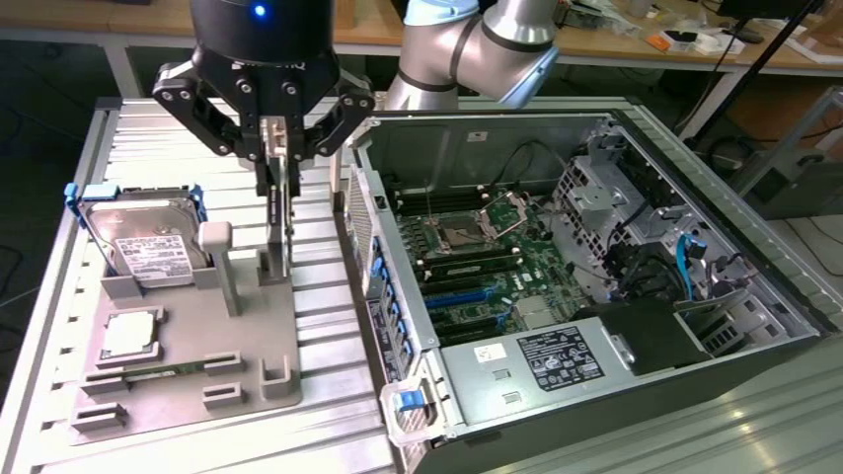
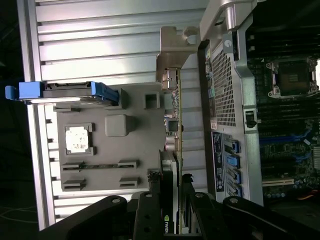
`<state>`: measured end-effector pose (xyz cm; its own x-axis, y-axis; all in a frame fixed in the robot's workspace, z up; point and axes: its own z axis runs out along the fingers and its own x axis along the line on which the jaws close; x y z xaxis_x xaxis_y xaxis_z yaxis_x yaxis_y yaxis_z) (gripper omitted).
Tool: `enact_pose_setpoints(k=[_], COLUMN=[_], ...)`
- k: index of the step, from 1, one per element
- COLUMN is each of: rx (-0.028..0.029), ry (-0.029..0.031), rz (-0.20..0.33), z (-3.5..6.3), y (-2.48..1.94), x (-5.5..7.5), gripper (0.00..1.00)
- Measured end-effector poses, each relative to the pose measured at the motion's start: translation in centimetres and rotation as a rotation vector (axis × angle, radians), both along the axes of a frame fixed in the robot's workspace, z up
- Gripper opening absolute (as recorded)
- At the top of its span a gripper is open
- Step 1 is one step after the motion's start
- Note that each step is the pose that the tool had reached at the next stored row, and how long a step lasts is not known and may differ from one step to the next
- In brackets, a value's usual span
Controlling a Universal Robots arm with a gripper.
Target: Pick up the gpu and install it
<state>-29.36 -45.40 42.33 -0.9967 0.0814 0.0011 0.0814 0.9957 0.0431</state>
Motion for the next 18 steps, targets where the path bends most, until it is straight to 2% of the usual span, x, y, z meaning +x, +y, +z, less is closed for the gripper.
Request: enact_pose_setpoints(k=[18], rx=[0.0001], ry=[0.0000], rz=[0.000], z=[0.00], y=[0.00], x=[1.5], gripper=[0.27])
